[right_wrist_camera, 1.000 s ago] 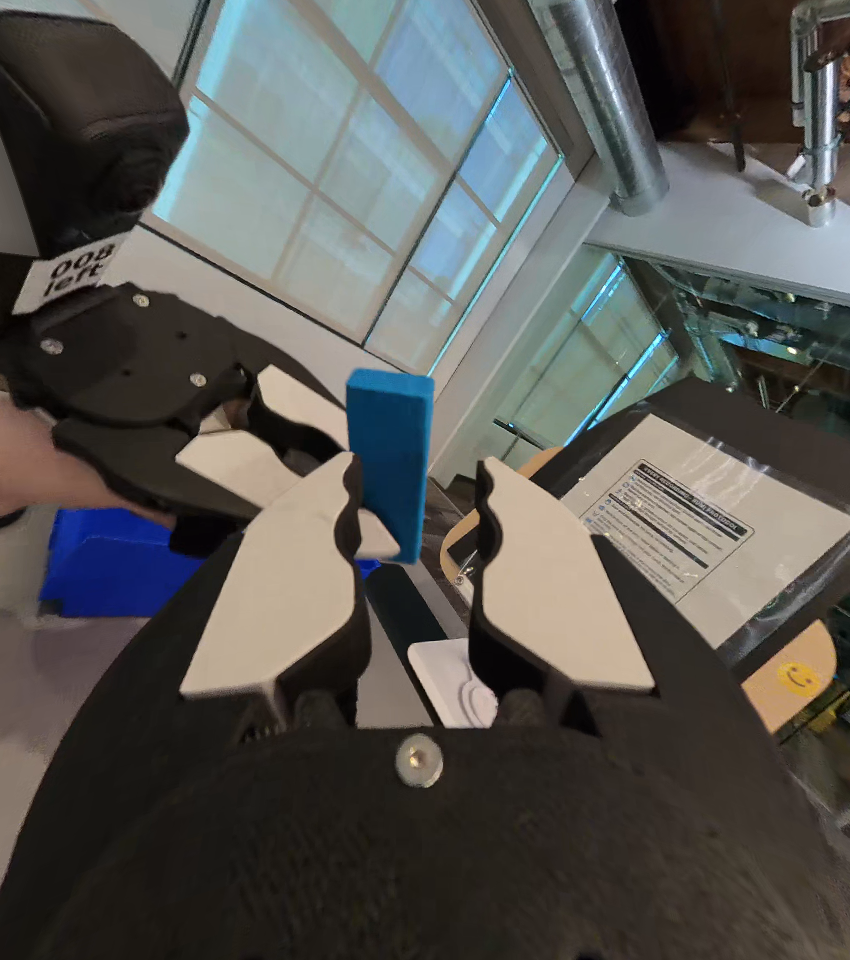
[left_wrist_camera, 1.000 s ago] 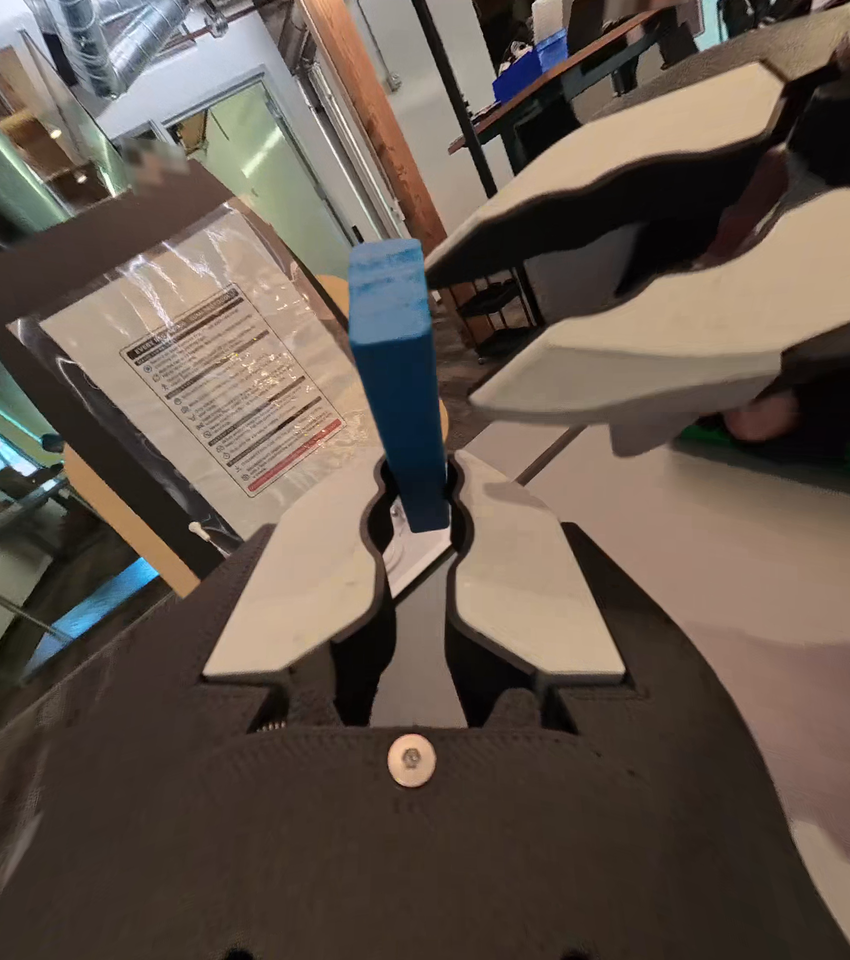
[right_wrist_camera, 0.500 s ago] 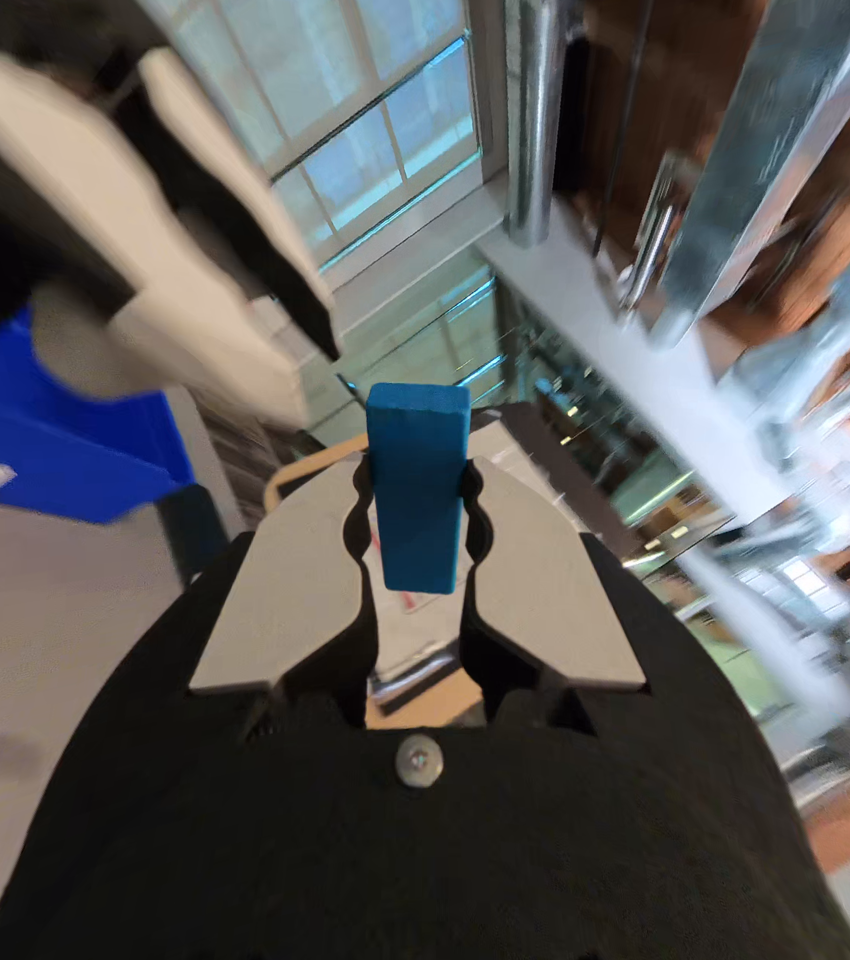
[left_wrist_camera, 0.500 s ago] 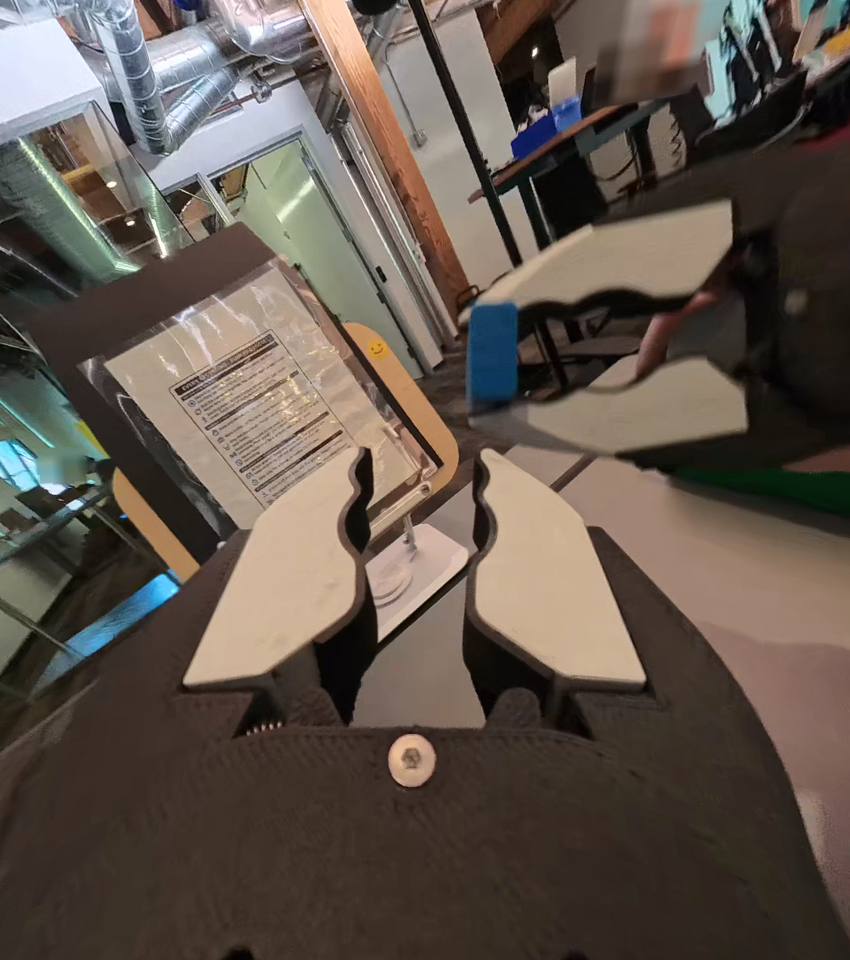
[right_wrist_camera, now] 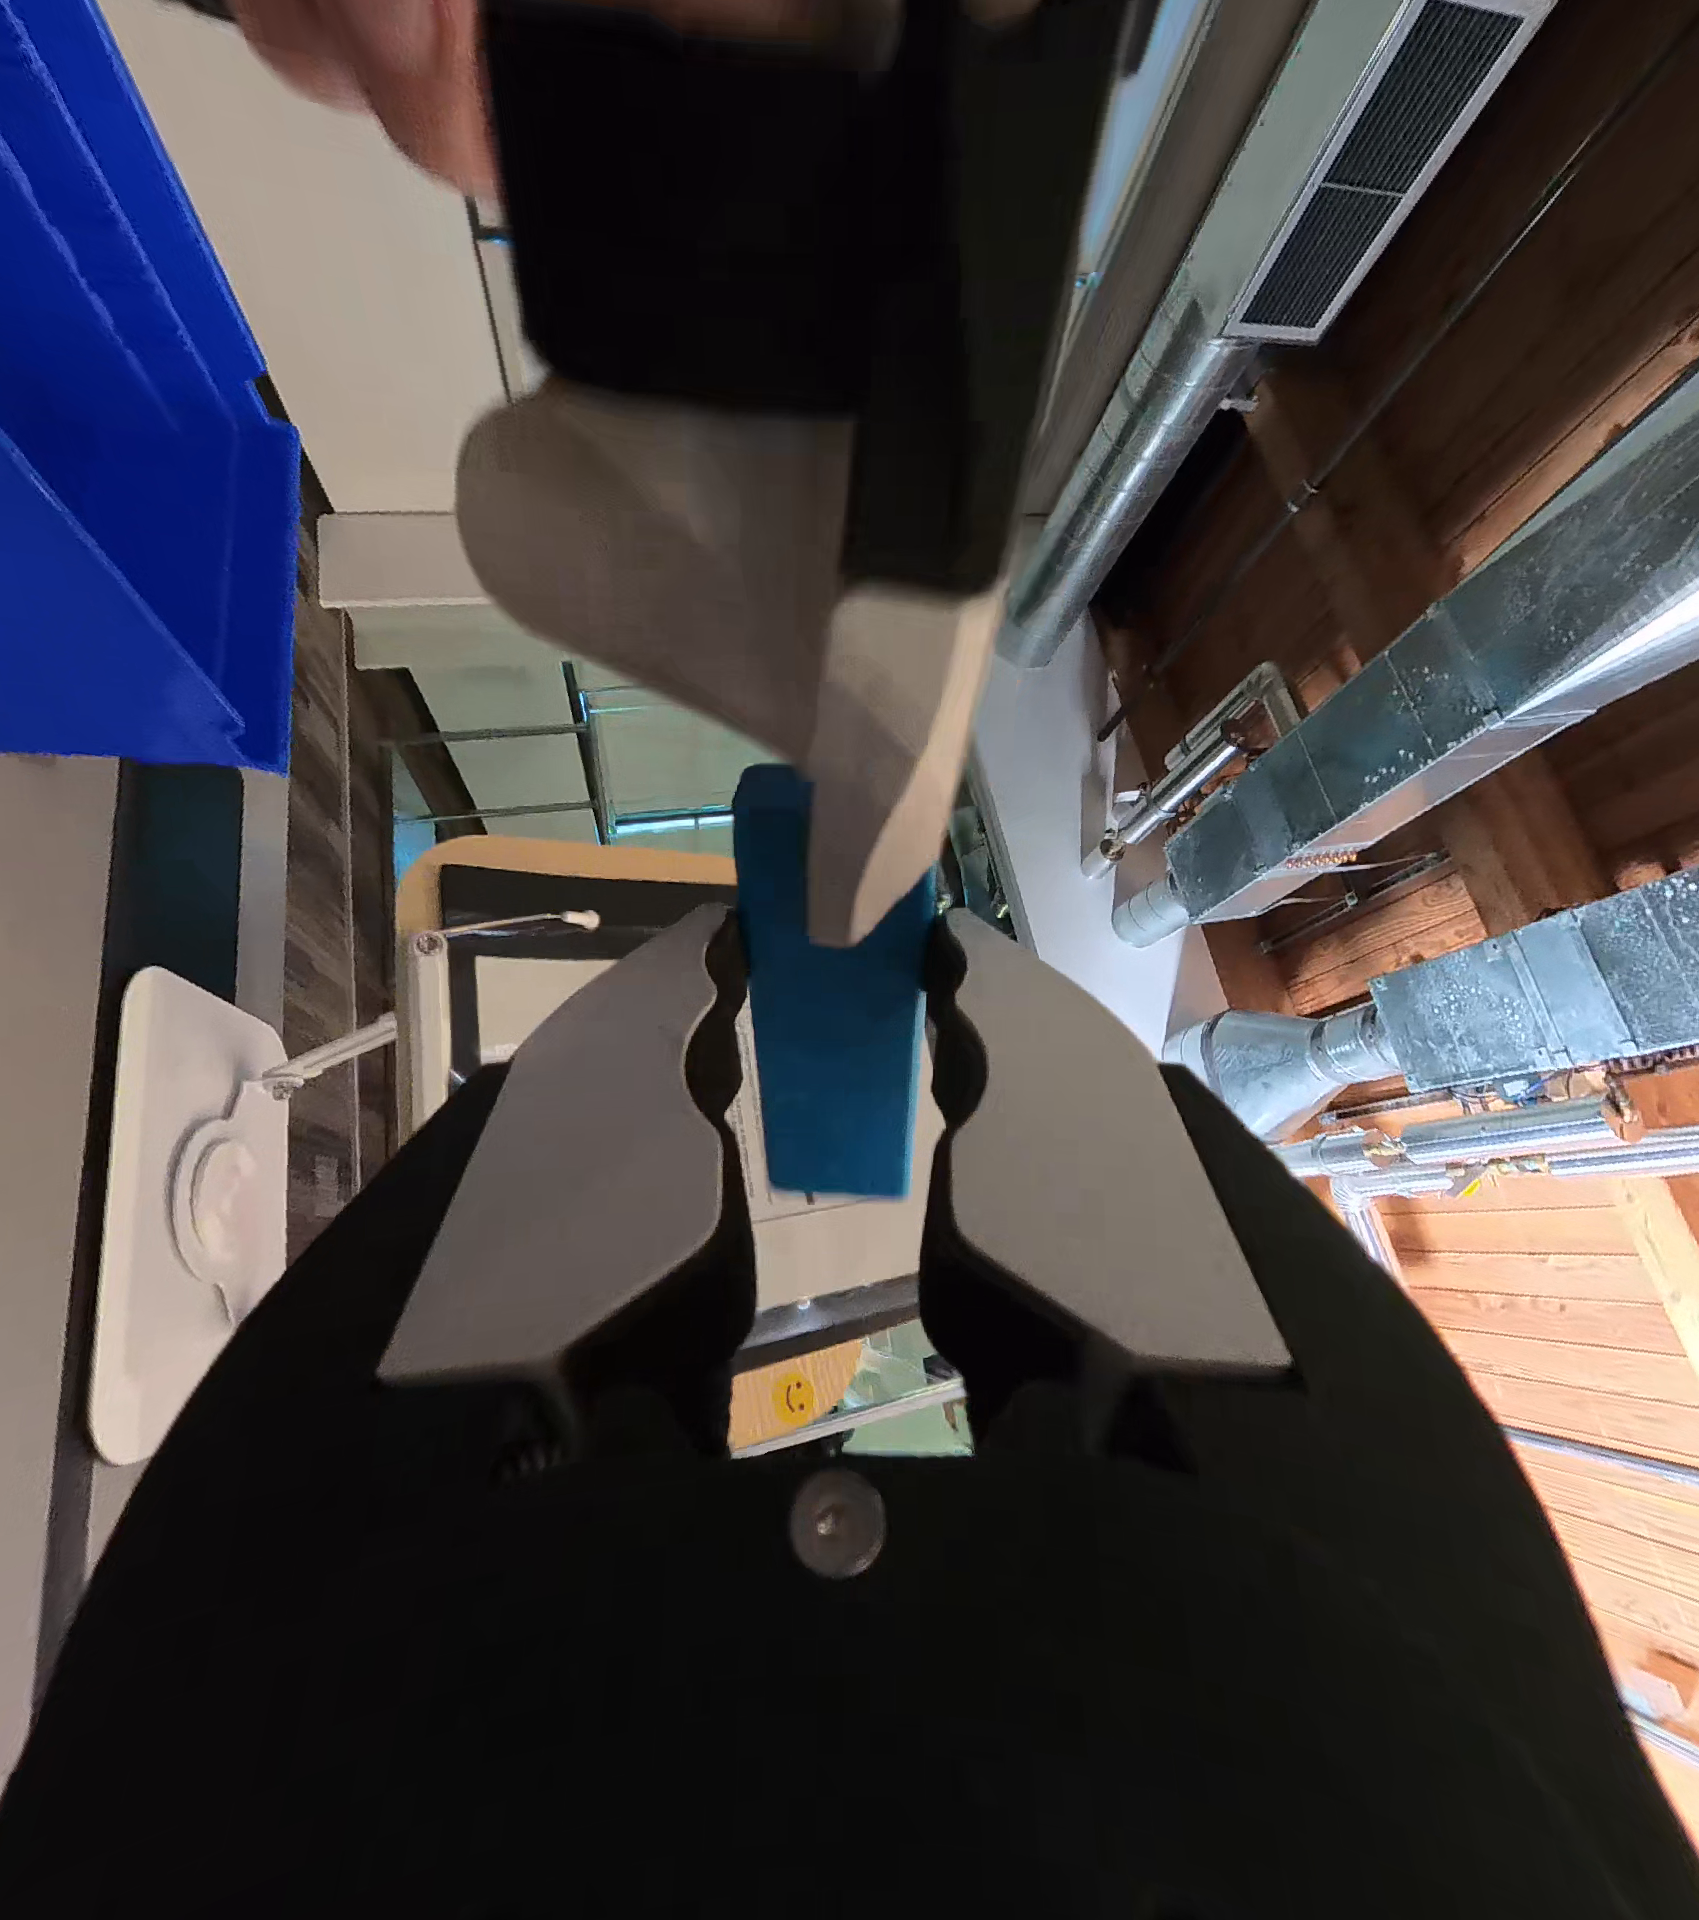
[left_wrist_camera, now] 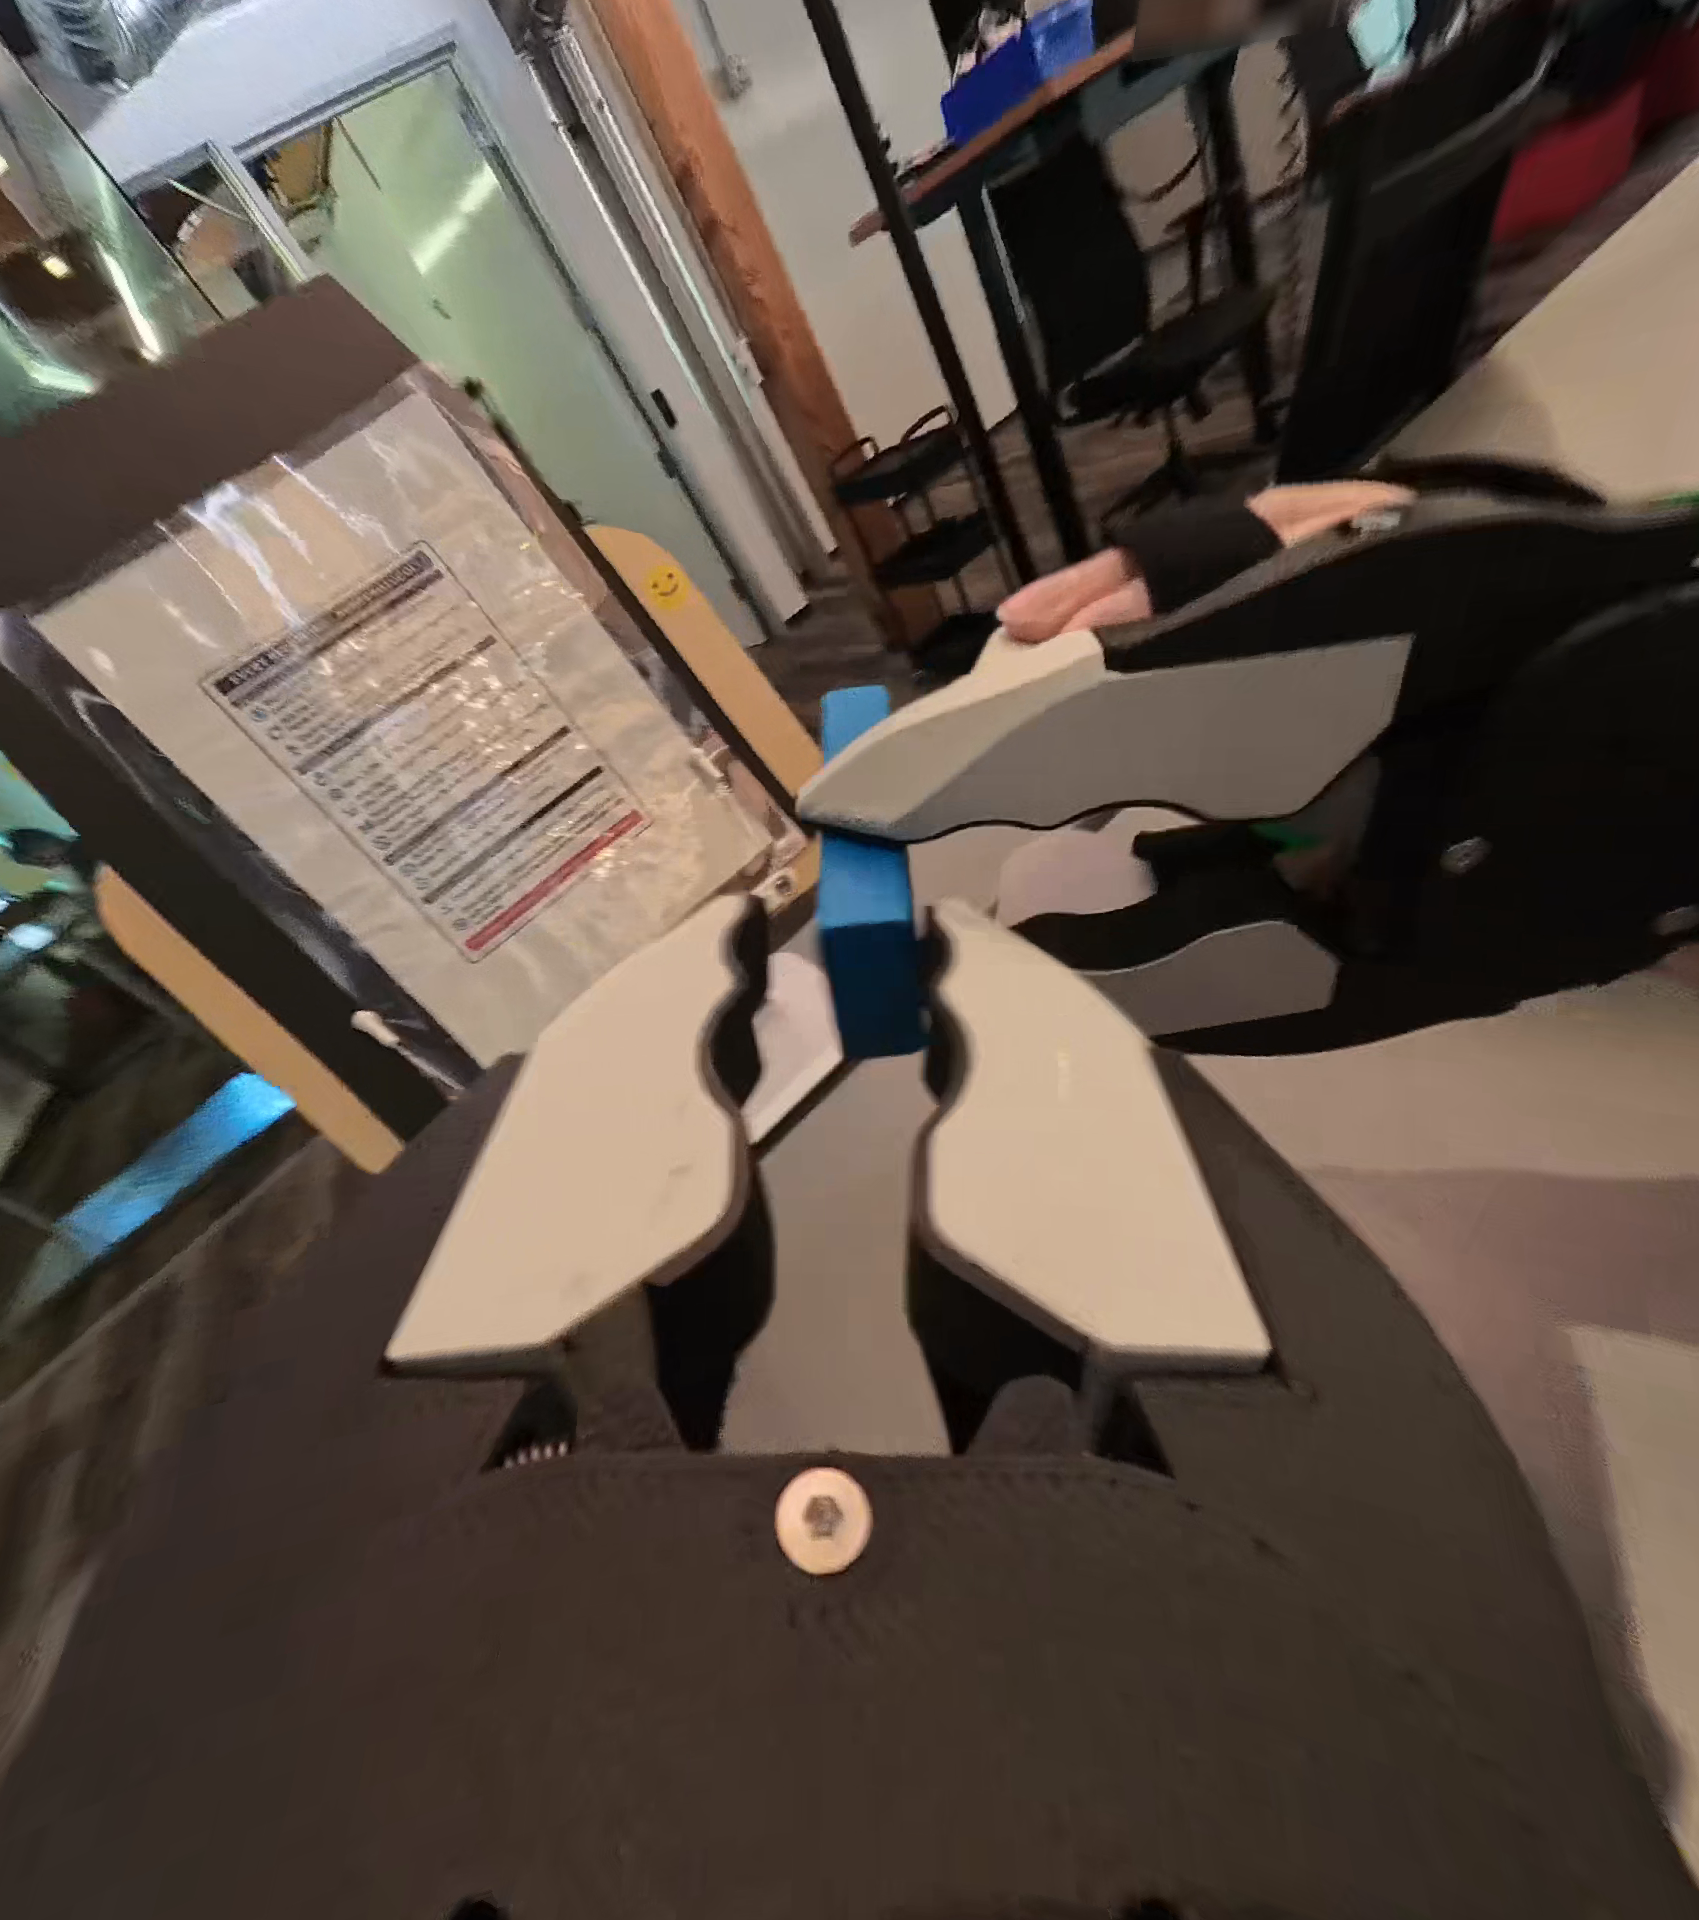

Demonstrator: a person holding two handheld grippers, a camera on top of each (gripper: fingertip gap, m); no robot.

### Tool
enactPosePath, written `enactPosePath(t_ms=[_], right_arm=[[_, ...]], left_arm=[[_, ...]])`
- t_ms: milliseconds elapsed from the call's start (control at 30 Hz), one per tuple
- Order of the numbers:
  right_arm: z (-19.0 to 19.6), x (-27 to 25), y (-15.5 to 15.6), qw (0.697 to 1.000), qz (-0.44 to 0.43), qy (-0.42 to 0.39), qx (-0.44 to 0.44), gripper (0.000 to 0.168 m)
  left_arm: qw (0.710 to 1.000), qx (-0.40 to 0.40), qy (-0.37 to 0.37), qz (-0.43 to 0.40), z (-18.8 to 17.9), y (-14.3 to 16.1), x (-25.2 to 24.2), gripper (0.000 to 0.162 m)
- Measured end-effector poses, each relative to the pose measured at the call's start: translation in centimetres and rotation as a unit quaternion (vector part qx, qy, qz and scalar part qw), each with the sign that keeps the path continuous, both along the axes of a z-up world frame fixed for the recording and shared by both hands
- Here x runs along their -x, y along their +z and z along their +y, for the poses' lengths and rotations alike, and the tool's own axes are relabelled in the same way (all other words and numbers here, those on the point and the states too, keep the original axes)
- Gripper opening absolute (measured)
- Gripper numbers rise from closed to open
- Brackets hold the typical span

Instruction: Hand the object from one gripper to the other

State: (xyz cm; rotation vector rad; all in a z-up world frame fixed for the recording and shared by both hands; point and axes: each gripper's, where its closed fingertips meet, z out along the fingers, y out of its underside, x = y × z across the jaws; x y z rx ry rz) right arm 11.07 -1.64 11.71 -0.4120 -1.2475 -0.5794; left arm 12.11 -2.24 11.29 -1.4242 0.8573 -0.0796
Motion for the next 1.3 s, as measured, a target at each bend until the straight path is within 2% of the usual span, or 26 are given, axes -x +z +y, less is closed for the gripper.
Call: enactPosePath(t_ms=[67, 167, 267, 333, 367, 400, 433, 467, 533, 567, 600, 633, 667, 800, 867, 900, 933, 1000, 1067, 1167, 1233, 1300], right_arm=[[0.3, 0.1, 0.0, 1.000, 0.009, -0.008, 0.003, 0.034], [0.2, -0.2, 0.8, 0.998, 0.051, 0.023, 0.016, 0.034], [0.4, -2.3, 2.8, 0.986, 0.143, 0.062, 0.064, 0.035], [0.4, -3.9, 4.1, 0.960, 0.220, 0.121, 0.128, 0.034], [0.4, -4.5, 4.6, 0.937, 0.254, 0.165, 0.175, 0.032], [0.3, -4.9, 5.0, 0.903, 0.286, 0.218, 0.234, 0.030], [0.1, -5.2, 5.4, 0.854, 0.319, 0.276, 0.304, 0.030], [-0.1, -5.3, 5.9, 0.787, 0.348, 0.343, 0.377, 0.030], [-1.7, -5.2, 6.8, 0.627, 0.355, 0.486, 0.496, 0.031], [-2.5, -5.1, 7.2, 0.557, 0.345, 0.539, 0.529, 0.036], [-2.8, -5.0, 7.5, 0.503, 0.342, 0.571, 0.551, 0.045], [-2.9, -4.6, 7.5, 0.472, 0.343, 0.584, 0.564, 0.049], [-3.0, -4.2, 7.4, 0.458, 0.343, 0.588, 0.572, 0.049], [-3.5, -2.0, 6.4, 0.452, 0.314, 0.573, 0.608, 0.052], [-4.3, -2.5, 6.5, 0.438, 0.285, 0.595, 0.610, 0.026], [-4.3, -2.7, 6.5, 0.439, 0.277, 0.597, 0.612, 0.020], [-3.7, -2.7, 6.3, 0.447, 0.284, 0.582, 0.616, 0.018], [-1.6, -3.1, 5.9, 0.479, 0.328, 0.531, 0.617, 0.018], [0.1, -3.6, 5.3, 0.527, 0.350, 0.473, 0.613, 0.018], [2.4, -4.0, 4.2, 0.655, 0.371, 0.338, 0.565, 0.018], [3.5, -4.2, 3.6, 0.745, 0.371, 0.238, 0.502, 0.018], [3.6, -4.1, 3.6, 0.809, 0.363, 0.166, 0.431, 0.018]], left_arm=[[0.999, -0.039, 0.012, 0.030, 0.4, 0.0, -0.1, 0.019], [0.998, -0.059, 0.015, 0.018, 0.4, 0.8, 0.0, 0.016], [0.995, -0.079, 0.001, -0.056, 0.2, 3.0, 1.2, 0.017], [0.988, -0.080, -0.034, -0.128, -0.6, 4.7, 1.9, 0.017], [0.981, -0.081, -0.059, -0.163, -1.2, 5.5, 2.1, 0.016], [0.973, -0.090, -0.090, -0.194, -2.0, 6.4, 2.1, 0.016], [0.963, -0.097, -0.116, -0.222, -2.7, 7.1, 2.1, 0.016], [0.955, -0.100, -0.128, -0.246, -3.1, 7.6, 2.3, 0.016], [0.942, -0.104, -0.160, -0.276, -3.8, 8.1, 2.1, 0.016], [0.937, -0.103, -0.171, -0.287, -4.1, 8.2, 1.8, 0.016], [0.933, -0.098, -0.175, -0.298, -4.1, 8.2, 1.6, 0.016], [0.931, -0.090, -0.187, -0.301, -4.2, 7.9, 1.0, 0.016], [0.928, -0.080, -0.204, -0.300, -4.4, 7.6, 0.3, 0.016], [0.932, -0.069, -0.215, -0.283, -4.3, 6.5, -1.6, 0.016], [0.936, -0.068, -0.216, -0.269, -4.2, 6.0, -2.2, 0.017], [0.938, -0.060, -0.208, -0.270, -4.0, 5.8, -2.1, 0.021], [0.946, -0.056, -0.184, -0.262, -3.3, 5.6, -1.8, 0.023], [0.961, -0.080, -0.126, -0.233, -2.0, 5.5, -0.5, 0.045], [0.967, -0.091, -0.117, -0.207, -1.9, 5.5, 0.0, 0.048], [0.968, -0.082, -0.120, -0.206, -2.2, 5.6, 0.0, 0.052], [0.969, -0.099, -0.108, -0.198, -2.3, 5.6, -0.4, 0.054], [0.974, -0.130, -0.085, -0.166, -2.4, 5.3, -1.1, 0.055]])
